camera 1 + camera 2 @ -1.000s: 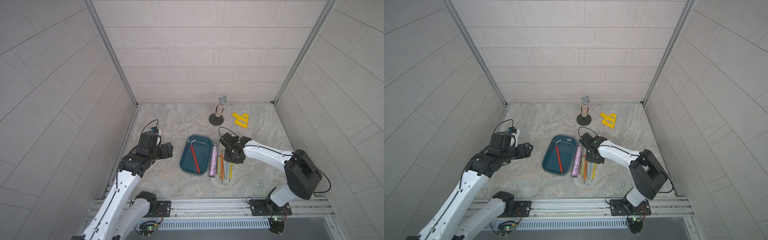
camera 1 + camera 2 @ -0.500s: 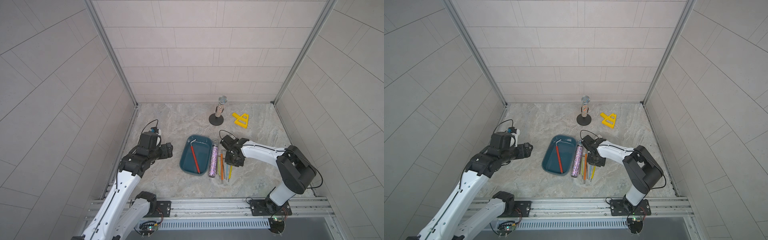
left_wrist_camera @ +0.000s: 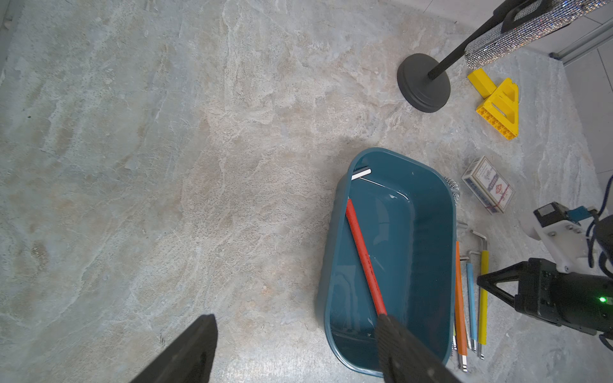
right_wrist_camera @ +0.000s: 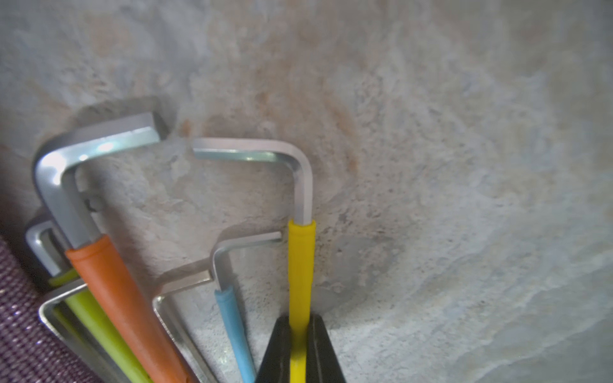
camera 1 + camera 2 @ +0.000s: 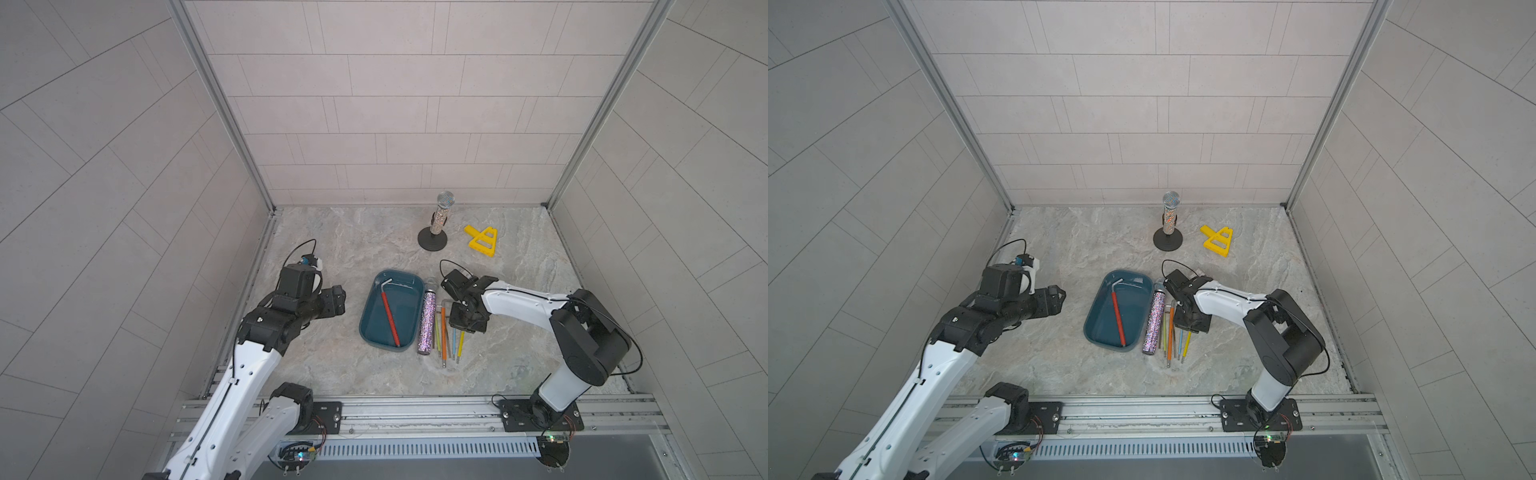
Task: Put the hex key on the desktop into the storage box
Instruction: Place the Allen key in the storage box.
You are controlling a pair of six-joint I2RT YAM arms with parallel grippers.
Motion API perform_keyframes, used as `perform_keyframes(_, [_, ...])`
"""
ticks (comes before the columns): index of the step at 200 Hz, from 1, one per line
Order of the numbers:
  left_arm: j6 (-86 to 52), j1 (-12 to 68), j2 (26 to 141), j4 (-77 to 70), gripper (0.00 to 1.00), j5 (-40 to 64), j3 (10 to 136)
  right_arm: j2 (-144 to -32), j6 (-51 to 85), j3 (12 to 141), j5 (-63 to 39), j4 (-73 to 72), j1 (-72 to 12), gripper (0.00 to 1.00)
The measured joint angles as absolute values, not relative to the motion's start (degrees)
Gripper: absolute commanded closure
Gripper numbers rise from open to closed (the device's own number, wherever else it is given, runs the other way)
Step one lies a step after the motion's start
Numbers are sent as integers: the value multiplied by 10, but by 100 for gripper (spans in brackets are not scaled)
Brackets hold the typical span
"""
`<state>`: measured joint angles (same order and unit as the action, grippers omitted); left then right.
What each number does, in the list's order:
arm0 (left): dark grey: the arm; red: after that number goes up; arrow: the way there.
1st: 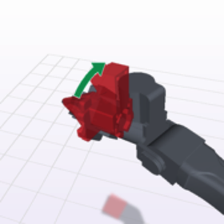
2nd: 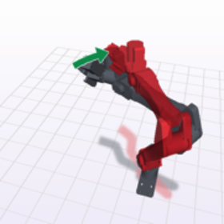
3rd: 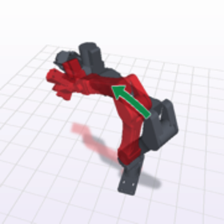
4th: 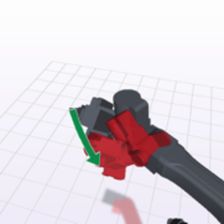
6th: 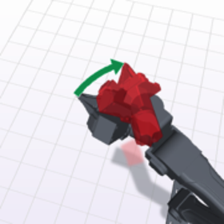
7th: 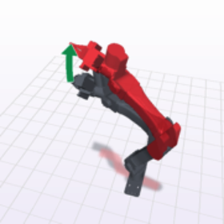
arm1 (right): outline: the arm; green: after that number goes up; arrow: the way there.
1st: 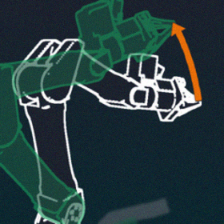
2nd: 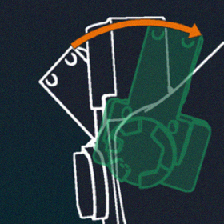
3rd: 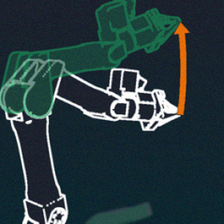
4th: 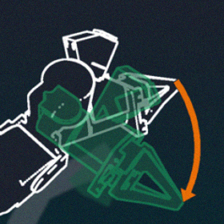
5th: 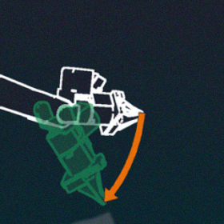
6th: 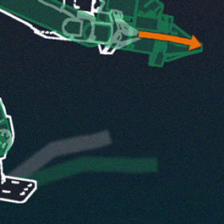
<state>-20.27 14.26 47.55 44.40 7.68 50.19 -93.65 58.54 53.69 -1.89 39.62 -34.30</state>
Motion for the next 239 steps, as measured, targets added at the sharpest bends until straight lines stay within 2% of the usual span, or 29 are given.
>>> perform_keyframes(34, [-203,143,475,444,17,77,502,-864,563,564,29,432,-350,100])
perform_keyframes(64, [-203,143,474,444,17,77,502,-834,510,658,46,426,-402,100])
perform_keyframes(142, [-203,143,460,444,17,74,502,-1028,417,877,-51,388,-508,100])
perform_keyframes(181, [-203,143,460,444,17,74,502,-1110,416,908,-84,400,-505,100])
perform_keyframes(239, [-203,143,460,444,17,74,502,-1169,427,914,-110,413,-487,100])
